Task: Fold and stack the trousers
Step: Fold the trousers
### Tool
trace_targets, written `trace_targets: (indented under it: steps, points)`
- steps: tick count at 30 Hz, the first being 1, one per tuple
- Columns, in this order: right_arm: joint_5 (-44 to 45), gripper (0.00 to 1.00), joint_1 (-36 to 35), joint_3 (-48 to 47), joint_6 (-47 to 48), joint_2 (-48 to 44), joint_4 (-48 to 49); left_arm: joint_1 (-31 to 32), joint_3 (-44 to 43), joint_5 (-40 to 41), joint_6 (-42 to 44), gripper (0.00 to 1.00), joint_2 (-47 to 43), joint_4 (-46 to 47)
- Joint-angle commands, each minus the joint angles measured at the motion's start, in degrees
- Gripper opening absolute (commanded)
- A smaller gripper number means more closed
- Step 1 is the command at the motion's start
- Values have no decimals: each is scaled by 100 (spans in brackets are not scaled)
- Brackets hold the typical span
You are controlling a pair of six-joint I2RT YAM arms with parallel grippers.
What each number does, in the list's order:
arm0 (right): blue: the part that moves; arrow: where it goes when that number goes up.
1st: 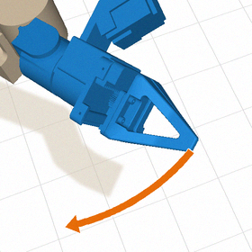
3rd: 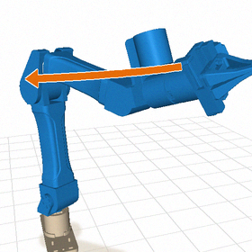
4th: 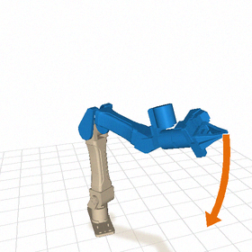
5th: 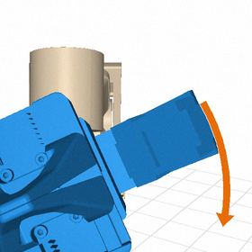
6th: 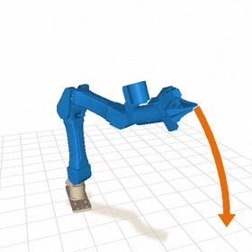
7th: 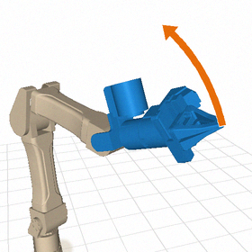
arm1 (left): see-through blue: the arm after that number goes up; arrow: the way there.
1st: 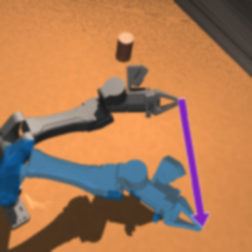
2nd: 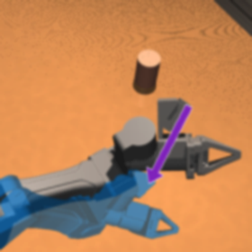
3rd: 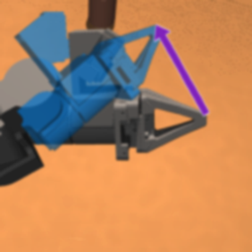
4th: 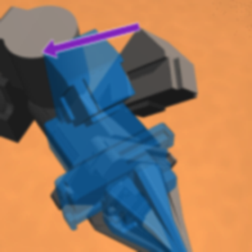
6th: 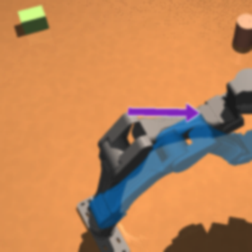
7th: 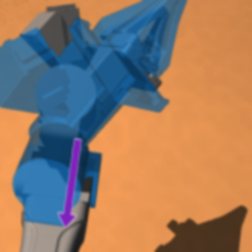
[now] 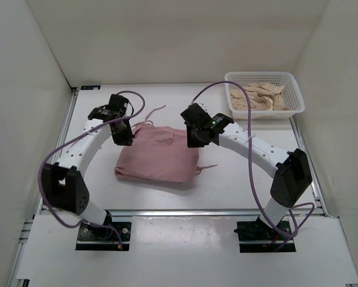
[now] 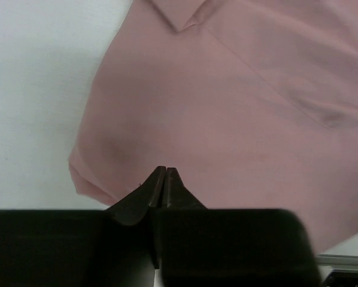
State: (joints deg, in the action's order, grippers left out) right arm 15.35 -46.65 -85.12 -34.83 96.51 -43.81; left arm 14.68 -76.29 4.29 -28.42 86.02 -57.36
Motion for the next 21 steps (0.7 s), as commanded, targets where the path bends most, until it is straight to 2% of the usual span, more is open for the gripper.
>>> trace_targets:
  steps: [1,3,5,10,15,17,21]
  points:
    - [-13,2,-133,-215,-121,-133,-110,-237,316,-175,-40,10,370,541]
    - [-696,0,-133,82,-121,-45,240,-237,648,-244,-110,10,564,717]
    - [-928,0,-133,546,-199,165,626,-237,1044,-428,-250,10,784,997]
    - [-991,0,-133,1076,-252,816,954,-299,1739,-1000,-497,10,926,1508]
    - [-763,0,-133,1314,-253,414,770,-298,1890,-939,-550,10,321,1369]
    - [-343,0,-186,1025,-174,81,542,-351,1384,-870,-603,10,-65,1159]
    - [2,0,-186,243,125,-88,198,-351,-67,-746,-339,13,177,666]
